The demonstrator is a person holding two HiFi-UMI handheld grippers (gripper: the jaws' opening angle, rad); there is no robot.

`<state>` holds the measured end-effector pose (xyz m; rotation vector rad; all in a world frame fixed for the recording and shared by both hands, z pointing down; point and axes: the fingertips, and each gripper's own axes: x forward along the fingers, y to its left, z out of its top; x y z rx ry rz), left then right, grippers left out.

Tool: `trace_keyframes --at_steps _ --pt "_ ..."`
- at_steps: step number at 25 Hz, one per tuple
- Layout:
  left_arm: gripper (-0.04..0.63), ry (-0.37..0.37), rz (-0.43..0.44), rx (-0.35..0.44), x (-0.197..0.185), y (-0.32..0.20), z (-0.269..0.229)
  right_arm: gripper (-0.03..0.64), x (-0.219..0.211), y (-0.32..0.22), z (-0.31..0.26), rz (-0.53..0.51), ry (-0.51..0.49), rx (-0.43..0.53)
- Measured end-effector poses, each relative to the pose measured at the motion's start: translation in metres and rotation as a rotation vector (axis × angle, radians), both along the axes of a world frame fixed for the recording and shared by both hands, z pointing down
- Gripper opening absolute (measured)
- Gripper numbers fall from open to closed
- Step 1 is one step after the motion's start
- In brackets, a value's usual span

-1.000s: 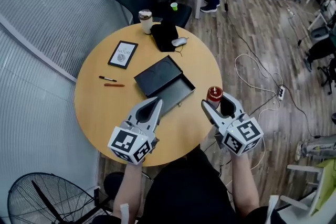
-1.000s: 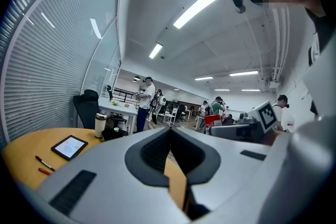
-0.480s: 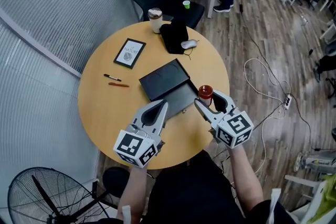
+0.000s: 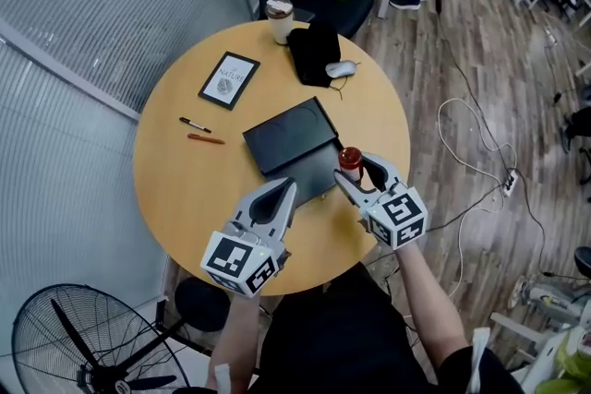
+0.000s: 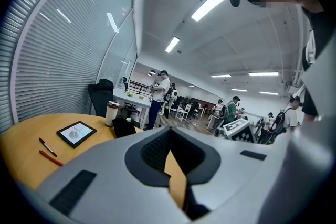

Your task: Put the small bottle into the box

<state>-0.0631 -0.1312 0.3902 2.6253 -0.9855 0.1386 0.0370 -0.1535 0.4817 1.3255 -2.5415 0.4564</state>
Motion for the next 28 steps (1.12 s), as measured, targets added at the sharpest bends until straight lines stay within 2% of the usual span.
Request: trace_keyframes --at_steps 11,19,28 --pt "-0.005 -0.031 -0.088 -0.064 -0.006 -0.019 0.024 0.232 0.001 -0.027 0.073 -0.085 0.088 -0.066" --pt "-0.005 -0.045 -0.155 -0.111 -0.018 -0.031 0.043 0.232 -0.006 -0.037 0.121 -0.169 0.205 -0.100" --pt "-0.005 -0.053 -0.179 -0.131 -0.017 -0.032 0.051 0.232 -0.013 -0.038 0.155 -0.292 0.350 -0.091"
